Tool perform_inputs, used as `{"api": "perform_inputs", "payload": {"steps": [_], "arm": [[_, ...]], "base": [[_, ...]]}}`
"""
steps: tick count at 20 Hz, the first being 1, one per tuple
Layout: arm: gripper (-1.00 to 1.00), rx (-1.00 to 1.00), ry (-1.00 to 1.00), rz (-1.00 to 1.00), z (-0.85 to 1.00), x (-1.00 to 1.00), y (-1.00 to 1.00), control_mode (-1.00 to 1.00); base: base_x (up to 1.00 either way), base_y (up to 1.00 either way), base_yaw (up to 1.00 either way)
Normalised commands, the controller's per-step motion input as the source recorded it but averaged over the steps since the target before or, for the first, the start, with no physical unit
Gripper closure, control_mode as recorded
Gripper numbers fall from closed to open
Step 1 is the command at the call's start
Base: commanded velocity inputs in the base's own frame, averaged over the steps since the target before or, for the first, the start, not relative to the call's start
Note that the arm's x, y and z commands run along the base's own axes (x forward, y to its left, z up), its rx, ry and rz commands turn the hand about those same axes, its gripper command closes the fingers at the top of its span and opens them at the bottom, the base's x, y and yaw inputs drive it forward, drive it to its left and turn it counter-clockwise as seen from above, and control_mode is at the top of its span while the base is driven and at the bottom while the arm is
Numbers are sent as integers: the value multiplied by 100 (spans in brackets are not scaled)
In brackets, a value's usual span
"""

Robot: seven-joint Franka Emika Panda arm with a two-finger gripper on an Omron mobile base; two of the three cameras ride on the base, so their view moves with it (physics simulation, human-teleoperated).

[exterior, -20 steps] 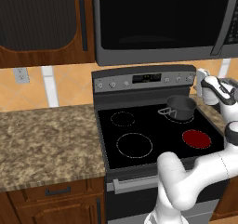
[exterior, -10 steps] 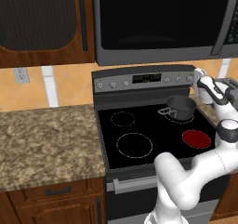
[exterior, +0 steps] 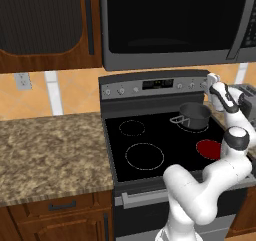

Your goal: Turn off the front right burner of the stove.

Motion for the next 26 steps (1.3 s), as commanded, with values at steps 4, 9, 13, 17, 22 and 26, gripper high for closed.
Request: {"api": "perform_inputs", "payload": {"steps": [4, 9, 13, 17, 22, 26], "arm": [[-100, 0, 0, 0, -6, 28, -17, -100], [-100, 0, 0, 0, -8, 26, -10, -100], [-100, 0, 0, 0, -1, 16, 6, -100], [-100, 0, 1, 0, 0, 3, 26, -100], [-100, 0, -1, 0, 0, -4, 5, -100], [100, 0, 0, 0, 0, 0, 0, -100]], "base": [[0, 0, 0], [0, 0, 0], [0, 0, 0], [0, 0, 0], [0, 0, 0], [0, 0, 0]]}}
